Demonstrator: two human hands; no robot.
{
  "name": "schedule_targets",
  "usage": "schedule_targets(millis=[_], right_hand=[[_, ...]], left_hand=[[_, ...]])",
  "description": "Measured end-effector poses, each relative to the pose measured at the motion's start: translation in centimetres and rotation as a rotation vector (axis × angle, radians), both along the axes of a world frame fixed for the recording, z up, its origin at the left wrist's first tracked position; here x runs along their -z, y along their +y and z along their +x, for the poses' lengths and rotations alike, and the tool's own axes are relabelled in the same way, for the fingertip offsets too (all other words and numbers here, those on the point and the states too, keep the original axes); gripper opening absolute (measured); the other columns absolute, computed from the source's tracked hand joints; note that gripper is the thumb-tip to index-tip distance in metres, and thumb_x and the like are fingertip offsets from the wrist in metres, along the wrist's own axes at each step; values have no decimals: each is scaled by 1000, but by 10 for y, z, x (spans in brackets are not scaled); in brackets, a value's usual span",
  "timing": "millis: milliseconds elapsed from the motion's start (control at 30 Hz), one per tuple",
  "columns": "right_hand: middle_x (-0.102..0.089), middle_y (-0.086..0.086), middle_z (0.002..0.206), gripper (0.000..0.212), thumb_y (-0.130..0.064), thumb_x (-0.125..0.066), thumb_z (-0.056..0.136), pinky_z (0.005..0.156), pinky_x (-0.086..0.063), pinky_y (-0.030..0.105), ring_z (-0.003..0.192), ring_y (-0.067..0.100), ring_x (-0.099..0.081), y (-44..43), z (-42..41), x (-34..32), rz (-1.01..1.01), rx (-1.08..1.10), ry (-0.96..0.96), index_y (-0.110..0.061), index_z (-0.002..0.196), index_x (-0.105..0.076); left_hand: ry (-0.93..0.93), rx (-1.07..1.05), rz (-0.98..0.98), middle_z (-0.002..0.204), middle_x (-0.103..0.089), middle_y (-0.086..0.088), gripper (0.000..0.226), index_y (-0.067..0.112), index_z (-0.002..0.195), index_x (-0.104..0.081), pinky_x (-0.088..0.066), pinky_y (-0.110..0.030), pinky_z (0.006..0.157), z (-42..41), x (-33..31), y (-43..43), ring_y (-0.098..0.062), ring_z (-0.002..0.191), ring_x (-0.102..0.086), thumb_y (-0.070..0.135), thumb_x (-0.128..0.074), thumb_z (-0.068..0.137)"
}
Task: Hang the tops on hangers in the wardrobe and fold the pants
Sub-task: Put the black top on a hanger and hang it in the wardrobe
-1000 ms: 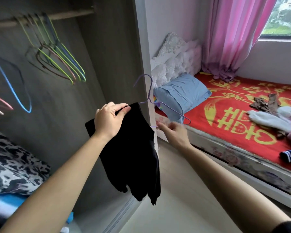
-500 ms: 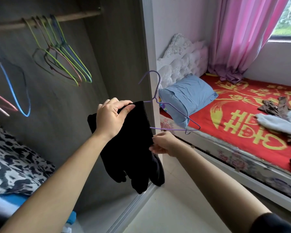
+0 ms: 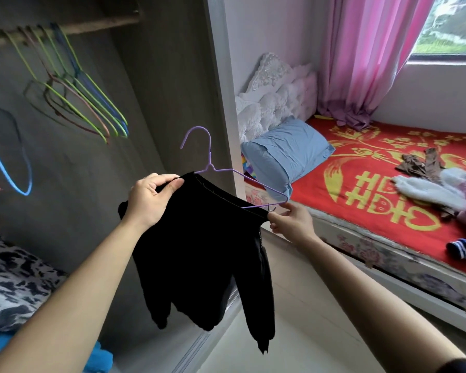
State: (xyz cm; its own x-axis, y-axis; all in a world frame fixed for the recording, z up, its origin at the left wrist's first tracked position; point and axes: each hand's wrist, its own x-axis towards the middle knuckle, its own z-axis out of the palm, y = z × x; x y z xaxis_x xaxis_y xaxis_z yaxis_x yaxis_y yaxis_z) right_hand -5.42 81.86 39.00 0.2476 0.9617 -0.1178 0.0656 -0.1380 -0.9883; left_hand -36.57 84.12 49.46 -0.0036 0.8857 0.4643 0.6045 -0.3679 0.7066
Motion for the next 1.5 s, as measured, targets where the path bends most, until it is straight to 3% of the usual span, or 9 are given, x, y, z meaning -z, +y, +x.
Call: schedule_targets(millis=[100,300,467,700,867,1033,1133,1233,1500], right_hand=[[-74,4,72,72,-39,-72,59,71,-61,38,63,16,-69,4,10,6,-4,-3,-60,-34,126,-47],[-70,-3,65,32,-41,-65,54,57,-52,32,59,15,-63,6,7,3,-1,50,-62,-19,77,-68],[-65,-7,57,29,-41,-62,53,51,-46,25,52,9,-58,9,3,-8,45,61,-37,-19,73,-65],[-63,-11,54,27,-34,-65,59,57,-50,30,50,7,-55,12,4,-7,69,75,20,-16,80,-64],[-66,-9,59,54,-39,-68,55,61,-54,32,57,10,-62,11,4,-4,61,42,-22,-18,104,-63],[-69,-1,71,93,-47,-68,56,76,-53,39,69,17,-63,7,8,2,36,-31,-213,-19,142,-48],[-69,-7,68,64,-49,-65,55,73,-54,40,65,10,-62,4,10,2,34,-60,-216,-23,113,-74],[-66,-13,56,13,-41,-64,63,64,-50,31,55,2,-57,1,14,-5,91,-61,-248,-42,66,-76],[-66,-4,55,23,-19,-62,75,56,-48,24,50,7,-53,-5,25,-11,88,-81,-172,-33,70,-80]], left_hand=[[8,24,2,87,-68,1,18,54,81,-70,-50,-25,83,1,0,4,-15,86,-67,37,-72,87],[110,31,-14,91,-64,8,12,37,87,-67,-51,-41,85,6,1,0,-19,88,-63,46,-60,90],[294,31,31,96,-59,10,26,34,102,-63,-46,-41,89,29,-4,-3,-16,99,-57,42,-43,88],[394,-121,127,67,-53,15,49,45,66,-56,-39,-27,61,60,-2,-12,-8,76,-49,92,-43,68],[351,-234,168,49,-48,14,55,39,55,-50,-40,-26,54,75,-2,-10,-13,59,-50,91,-44,72],[8,-70,48,83,-71,27,28,46,86,-73,-49,-18,70,62,-5,4,4,78,-64,71,-63,77],[-191,81,39,65,-64,22,21,37,74,-74,-39,-8,64,51,-5,10,8,64,-52,56,-69,81],[-92,87,15,54,-40,6,60,14,60,-59,-28,-20,50,37,-3,14,-6,54,-32,71,-63,78],[209,-50,67,46,-18,0,66,14,55,-31,-19,-28,46,20,-5,2,-13,45,-21,67,-50,90]])
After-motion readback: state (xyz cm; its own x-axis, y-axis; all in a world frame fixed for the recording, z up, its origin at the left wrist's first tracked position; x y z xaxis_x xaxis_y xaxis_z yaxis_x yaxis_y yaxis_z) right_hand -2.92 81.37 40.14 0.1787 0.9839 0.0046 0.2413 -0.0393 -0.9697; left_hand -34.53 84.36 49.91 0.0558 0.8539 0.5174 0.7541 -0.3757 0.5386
